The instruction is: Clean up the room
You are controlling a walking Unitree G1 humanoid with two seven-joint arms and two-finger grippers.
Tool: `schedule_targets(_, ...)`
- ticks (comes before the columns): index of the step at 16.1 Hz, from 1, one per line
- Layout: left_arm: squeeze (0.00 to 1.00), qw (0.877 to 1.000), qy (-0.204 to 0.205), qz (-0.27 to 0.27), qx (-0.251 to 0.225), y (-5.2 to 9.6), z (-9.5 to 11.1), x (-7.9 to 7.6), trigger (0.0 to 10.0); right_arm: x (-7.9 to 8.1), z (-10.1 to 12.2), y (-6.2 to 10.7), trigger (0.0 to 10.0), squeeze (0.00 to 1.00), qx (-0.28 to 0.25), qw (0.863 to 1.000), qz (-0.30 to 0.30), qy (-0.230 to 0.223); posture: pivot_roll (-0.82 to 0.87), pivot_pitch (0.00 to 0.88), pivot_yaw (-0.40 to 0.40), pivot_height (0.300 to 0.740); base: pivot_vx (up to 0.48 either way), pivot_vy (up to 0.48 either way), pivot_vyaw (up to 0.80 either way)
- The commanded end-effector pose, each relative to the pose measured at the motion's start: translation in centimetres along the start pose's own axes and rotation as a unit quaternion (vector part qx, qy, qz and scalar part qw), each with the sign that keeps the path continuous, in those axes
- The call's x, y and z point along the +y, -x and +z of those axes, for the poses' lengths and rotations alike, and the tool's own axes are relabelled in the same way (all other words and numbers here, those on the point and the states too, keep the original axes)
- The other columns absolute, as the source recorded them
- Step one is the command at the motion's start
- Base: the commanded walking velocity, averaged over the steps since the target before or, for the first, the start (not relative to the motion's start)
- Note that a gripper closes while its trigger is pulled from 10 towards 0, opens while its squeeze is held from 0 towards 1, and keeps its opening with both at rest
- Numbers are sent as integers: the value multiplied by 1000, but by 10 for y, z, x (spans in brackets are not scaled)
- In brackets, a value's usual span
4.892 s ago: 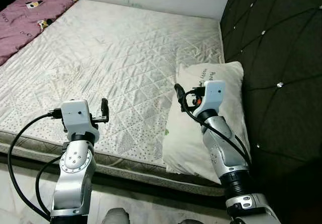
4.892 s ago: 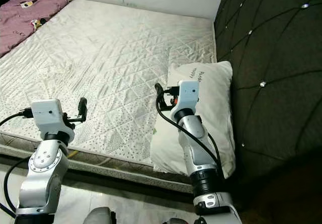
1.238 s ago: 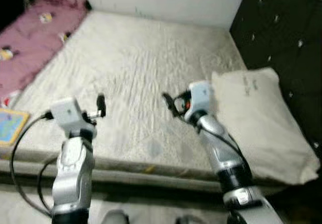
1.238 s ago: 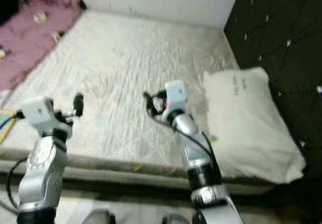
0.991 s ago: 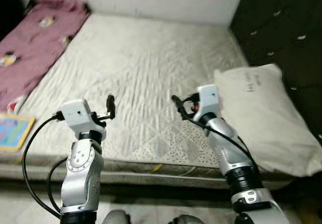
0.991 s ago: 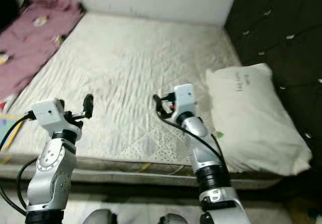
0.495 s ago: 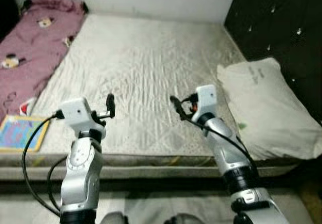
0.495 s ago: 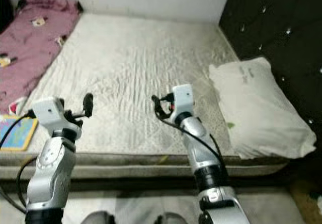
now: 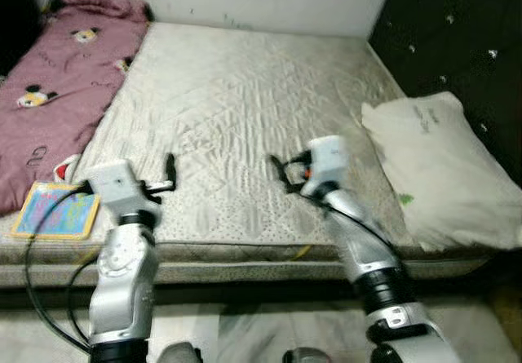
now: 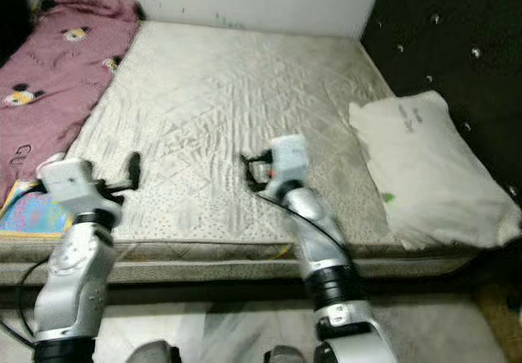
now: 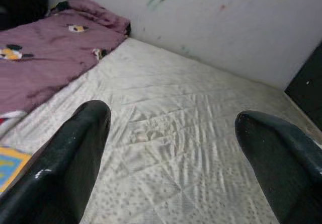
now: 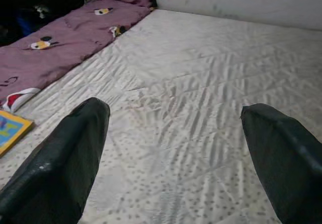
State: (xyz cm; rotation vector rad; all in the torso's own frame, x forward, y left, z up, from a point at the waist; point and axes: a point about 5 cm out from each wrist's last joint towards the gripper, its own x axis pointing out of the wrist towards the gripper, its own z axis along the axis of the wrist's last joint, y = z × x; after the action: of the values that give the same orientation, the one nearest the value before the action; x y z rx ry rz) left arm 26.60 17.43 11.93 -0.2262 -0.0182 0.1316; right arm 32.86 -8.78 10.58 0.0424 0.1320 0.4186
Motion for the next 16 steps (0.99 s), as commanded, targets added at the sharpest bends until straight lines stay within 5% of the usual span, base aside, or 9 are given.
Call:
schedule_targets(1,0,1000,7,-9,5,0,-2,-8,10000,-11,0,2,10000,0,3,1000,-15,5,-29,0,-87,740,0,480,0)
schedule_targets(9,0,1000,9,-13,2,-3,-1,-11,10000,-11,0,1,10000,0,7,1000,-12,9,-39,0,-82,740,0,480,0)
schedule_targets(16,0,1000,3,-2,-3,-4,1,-9,10000,-12,0,0,10000,0,8,1000,-13,9,-42,0,-85,740,0,0,0)
